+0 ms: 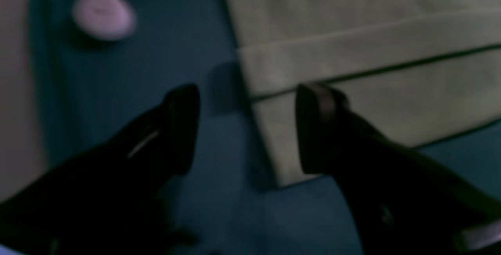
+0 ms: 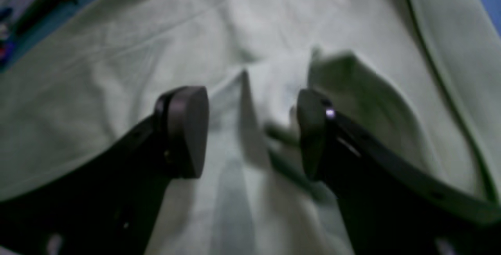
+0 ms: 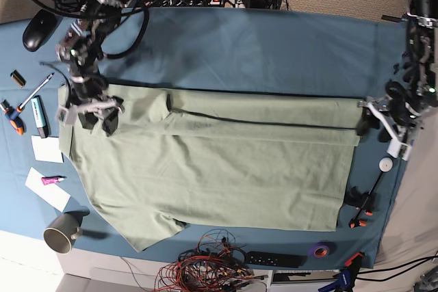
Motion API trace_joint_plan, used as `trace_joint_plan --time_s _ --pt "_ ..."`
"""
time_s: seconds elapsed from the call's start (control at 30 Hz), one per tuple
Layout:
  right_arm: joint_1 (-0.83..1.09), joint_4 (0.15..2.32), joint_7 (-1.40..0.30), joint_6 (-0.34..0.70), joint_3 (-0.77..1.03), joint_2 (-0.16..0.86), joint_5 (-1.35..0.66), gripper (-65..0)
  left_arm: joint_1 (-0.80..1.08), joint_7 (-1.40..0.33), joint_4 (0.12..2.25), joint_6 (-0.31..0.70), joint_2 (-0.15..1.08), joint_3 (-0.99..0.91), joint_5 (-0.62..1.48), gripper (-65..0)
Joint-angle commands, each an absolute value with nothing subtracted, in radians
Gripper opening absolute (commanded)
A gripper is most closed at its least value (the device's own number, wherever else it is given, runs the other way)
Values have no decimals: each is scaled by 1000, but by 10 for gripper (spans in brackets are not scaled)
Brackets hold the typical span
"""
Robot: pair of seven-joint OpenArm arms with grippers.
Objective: Fold the T-shirt properly
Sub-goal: 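Lift the collar edge with both grippers and fold it toward the hem, then open both grippers and raise them off the folded collar edge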
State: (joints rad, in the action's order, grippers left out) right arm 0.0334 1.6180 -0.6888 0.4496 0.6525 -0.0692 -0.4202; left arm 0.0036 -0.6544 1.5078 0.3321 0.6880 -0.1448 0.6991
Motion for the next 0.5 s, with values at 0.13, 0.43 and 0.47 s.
trace_joint_plan --time_s 0.13,0.43,0.47 --pt "108 1711 -724 450 851 -110 -598 -296 -14 -643 1524 340 774 -181 743 -264" --pt "146 1657 -756 387 1040 -127 -722 -296 -14 -650 1524 367 776 -196 786 -264" --pt "140 1650 -756 384 1032 -128 -722 -296 -15 -650 1525 366 776 -196 786 -264"
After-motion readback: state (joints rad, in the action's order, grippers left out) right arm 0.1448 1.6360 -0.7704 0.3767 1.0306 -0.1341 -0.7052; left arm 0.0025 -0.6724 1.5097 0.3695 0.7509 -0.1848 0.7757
